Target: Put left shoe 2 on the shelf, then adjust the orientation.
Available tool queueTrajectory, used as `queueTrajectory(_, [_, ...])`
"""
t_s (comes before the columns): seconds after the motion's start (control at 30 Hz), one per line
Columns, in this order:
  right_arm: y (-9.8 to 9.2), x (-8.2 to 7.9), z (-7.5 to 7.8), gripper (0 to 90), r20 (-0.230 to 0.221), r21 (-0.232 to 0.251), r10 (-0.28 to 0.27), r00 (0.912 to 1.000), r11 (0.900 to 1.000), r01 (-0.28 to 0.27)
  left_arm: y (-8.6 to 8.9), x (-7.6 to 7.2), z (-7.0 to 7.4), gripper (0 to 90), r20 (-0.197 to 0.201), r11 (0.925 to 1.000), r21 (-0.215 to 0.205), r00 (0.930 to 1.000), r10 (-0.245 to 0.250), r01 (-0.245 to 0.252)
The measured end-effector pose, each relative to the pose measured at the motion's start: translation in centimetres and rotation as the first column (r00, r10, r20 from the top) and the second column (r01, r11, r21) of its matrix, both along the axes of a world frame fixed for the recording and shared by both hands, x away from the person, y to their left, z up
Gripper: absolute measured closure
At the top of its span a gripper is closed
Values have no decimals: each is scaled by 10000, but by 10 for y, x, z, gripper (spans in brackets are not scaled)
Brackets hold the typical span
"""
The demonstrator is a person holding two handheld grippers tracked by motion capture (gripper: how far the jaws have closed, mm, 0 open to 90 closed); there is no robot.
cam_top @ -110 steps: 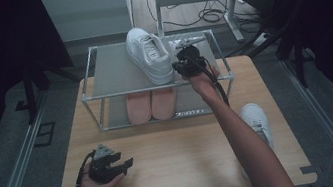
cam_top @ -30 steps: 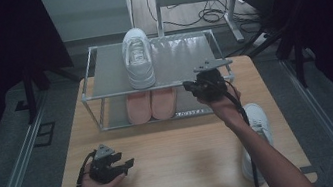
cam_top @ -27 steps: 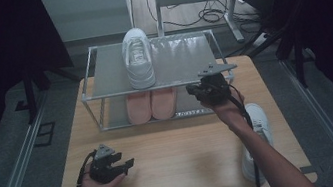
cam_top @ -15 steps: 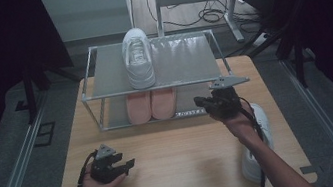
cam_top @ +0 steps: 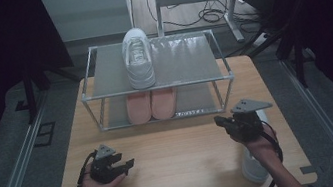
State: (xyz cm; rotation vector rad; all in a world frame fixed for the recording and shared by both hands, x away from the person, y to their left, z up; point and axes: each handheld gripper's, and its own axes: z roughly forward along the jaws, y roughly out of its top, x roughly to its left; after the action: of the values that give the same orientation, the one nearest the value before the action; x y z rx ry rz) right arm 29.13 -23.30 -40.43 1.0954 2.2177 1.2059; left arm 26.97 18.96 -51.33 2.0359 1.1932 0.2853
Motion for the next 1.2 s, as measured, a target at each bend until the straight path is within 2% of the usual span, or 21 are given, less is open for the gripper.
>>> queueTrajectory(0.17, [-13, -17, -7, 896, -70, 100, -37, 10000, 9999, 37, -1, 0, 1, 430, 7, 10000, -8, 10000, -10, 10])
queueTrajectory(0.2, [-17, -26, -10, 896, -64, 5, -126, 9999, 9999, 126, -1, 1, 2, 430, 7, 10000, -11, 10000, -7, 7])
queueTrajectory(0.43, [-30, -56, -31, 896, -264, -298, -326, 9991, 9991, 318, -2, 1, 1, 430, -33, 10000, -2, 10000, 0, 0])
queueTrajectory(0.5, [-31, -59, -32, 896, -311, -318, -346, 9989, 9989, 336, -1, 1, 1, 430, 10, 10000, 20, 10000, -45, 45])
queueTrajectory(0.53, [-34, -67, -36, 896, -444, -367, -307, 9985, 9989, 291, -1, 1, 2, 430, 47, 10000, 16, 10000, -60, 60])
queueTrajectory(0.97, [-42, -85, -57, 896, -980, -1066, -397, 9944, 9939, 291, 2, 2, 2, 430, 59, 10000, -18, 10000, 63, -63])
queueTrajectory(1.2, [-44, -98, -62, 897, -933, -1442, -495, 9944, 9889, 357, 0, 3, -1, 430, -50, 10000, 24, 10000, 57, -57])
